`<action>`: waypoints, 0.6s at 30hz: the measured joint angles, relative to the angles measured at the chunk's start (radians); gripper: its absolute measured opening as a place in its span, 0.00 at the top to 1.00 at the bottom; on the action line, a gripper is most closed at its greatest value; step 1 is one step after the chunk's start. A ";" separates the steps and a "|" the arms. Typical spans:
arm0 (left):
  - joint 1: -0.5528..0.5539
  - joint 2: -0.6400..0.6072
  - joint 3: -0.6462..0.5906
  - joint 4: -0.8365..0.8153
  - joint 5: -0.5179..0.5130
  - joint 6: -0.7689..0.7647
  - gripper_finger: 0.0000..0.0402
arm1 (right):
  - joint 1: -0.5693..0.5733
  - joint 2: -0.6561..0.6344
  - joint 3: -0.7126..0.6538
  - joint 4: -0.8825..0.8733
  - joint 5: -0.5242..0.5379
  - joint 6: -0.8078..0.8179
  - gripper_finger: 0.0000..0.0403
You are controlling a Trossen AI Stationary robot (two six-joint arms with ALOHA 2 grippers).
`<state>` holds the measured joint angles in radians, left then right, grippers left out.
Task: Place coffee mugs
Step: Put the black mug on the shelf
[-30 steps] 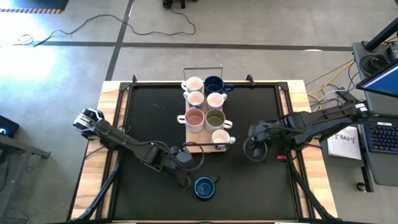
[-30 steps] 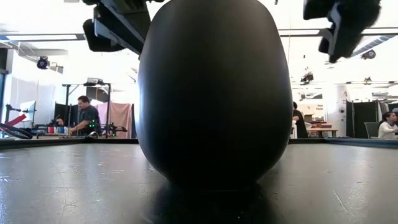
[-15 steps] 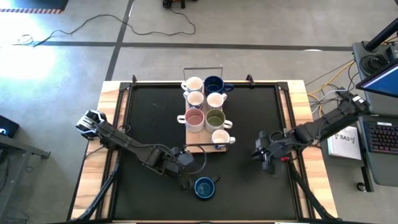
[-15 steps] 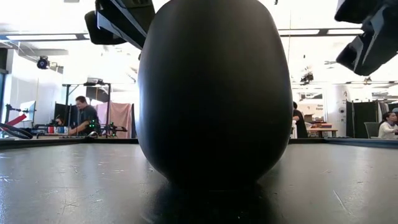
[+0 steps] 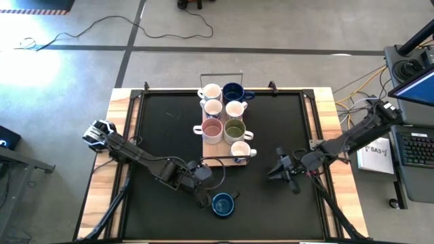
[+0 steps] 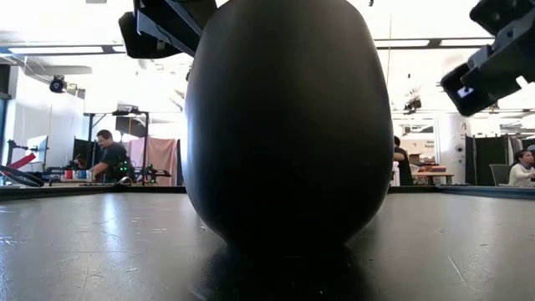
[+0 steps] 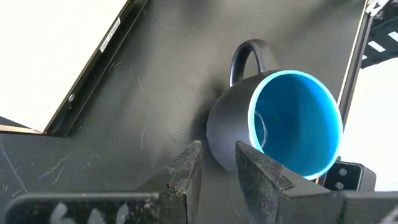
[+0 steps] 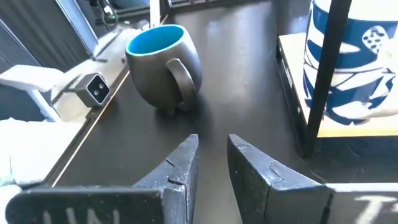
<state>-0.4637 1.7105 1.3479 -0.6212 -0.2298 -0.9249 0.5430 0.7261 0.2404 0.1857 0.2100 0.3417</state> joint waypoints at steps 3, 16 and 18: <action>0.000 0.000 0.000 0.001 0.000 0.000 0.80 | 0.000 -0.006 -0.062 0.091 0.000 -0.002 0.81; 0.004 0.000 0.000 0.049 -0.010 -0.014 0.80 | 0.000 -0.071 -0.198 0.196 0.046 -0.002 0.81; 0.004 0.000 0.000 0.054 -0.007 -0.018 0.80 | 0.000 -0.073 -0.209 0.186 0.057 0.001 0.81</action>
<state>-0.4595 1.7107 1.3479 -0.5677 -0.2369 -0.9431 0.5426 0.6530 0.0310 0.3713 0.2670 0.3430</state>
